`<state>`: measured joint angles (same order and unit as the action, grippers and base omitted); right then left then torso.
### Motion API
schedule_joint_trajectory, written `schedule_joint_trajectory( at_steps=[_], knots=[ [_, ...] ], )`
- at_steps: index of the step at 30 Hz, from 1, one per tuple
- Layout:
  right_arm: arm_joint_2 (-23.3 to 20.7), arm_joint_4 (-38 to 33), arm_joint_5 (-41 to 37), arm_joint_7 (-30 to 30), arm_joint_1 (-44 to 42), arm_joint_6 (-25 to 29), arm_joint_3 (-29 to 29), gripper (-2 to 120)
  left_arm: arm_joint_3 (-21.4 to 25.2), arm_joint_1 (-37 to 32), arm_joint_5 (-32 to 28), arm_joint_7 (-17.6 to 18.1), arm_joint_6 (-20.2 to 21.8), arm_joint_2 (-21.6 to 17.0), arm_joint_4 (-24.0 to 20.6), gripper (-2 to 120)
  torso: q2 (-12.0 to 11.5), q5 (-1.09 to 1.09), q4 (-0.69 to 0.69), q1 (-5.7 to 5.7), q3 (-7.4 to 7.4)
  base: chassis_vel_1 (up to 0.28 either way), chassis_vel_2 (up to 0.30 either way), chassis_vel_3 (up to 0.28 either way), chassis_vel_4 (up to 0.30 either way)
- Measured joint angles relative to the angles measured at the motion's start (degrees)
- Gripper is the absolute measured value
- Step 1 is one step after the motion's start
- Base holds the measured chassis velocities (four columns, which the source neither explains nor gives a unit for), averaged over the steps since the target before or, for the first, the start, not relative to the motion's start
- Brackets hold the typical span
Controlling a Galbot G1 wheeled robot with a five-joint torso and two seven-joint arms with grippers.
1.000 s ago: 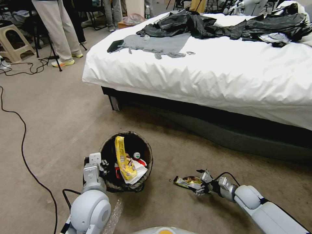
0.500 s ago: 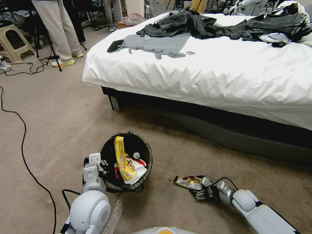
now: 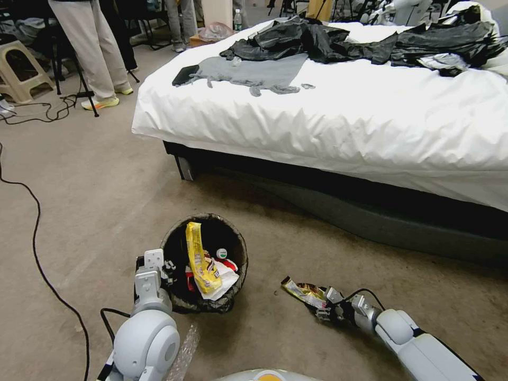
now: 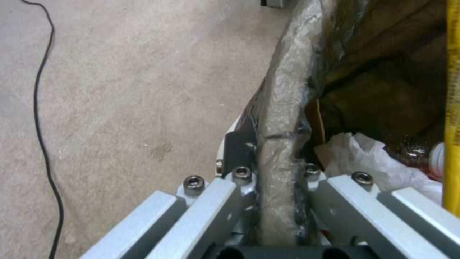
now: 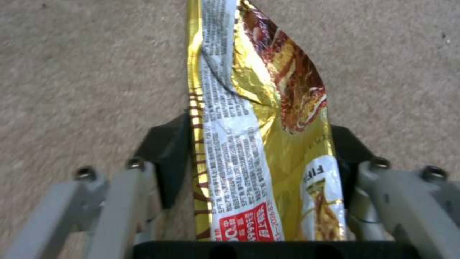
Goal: Pick up the trash bin, then pick up the garbage from the floor and place it into the trash bin.
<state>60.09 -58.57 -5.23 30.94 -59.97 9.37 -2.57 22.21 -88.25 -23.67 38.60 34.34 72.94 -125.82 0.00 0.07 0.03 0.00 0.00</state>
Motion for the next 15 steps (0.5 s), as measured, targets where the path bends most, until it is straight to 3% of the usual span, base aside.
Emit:
schedule_joint_trajectory(
  at_steps=[7, 8, 11, 13, 15],
  knots=[
    [-0.1, -0.1, -0.1, -0.4, 0.0, -0.1, -0.3, 38, -0.1, 0.2, 0.0, 0.0, 0.0, 0.0, 0.3, 0, 0.0, -0.03, 0.0, 0.0, 0.0, 0.0, 0.0, 0.0, 0.0],
    [-0.2, -0.3, -0.4, -0.6, 0.0, -0.2, -0.3, 30, 0.0, 0.2, 0.0, 0.0, 0.0, 0.0, 0.3, 0, 0.0, -0.03, -0.01, 0.0, 0.0, 0.0, 0.0, 0.0, 0.0],
    [-0.4, -0.6, -0.8, -0.6, -0.1, -0.4, -0.4, 22, 0.0, 0.3, 0.0, 0.0, 0.0, 0.0, 0.5, 0, 0.0, -0.07, -0.02, 0.0, 0.0, 0.0, 0.0, 0.0, 0.0],
    [-0.4, -1.0, -1.1, -0.6, -0.3, -0.5, -0.4, 10, -0.1, 0.4, 0.0, 0.0, 0.0, 0.1, 0.7, 0, 0.0, -0.07, -0.03, 0.0, 0.01, 0.0, 0.0, 0.0, 0.0],
    [-0.4, -1.1, -1.1, -0.6, -0.3, -0.5, -0.4, 4, -0.1, 0.5, 0.0, 0.0, 0.0, 0.1, 0.7, 0, 0.0, -0.07, -0.04, 0.0, 0.01, 0.0, 0.0, 0.0, 0.0]
  ],
)
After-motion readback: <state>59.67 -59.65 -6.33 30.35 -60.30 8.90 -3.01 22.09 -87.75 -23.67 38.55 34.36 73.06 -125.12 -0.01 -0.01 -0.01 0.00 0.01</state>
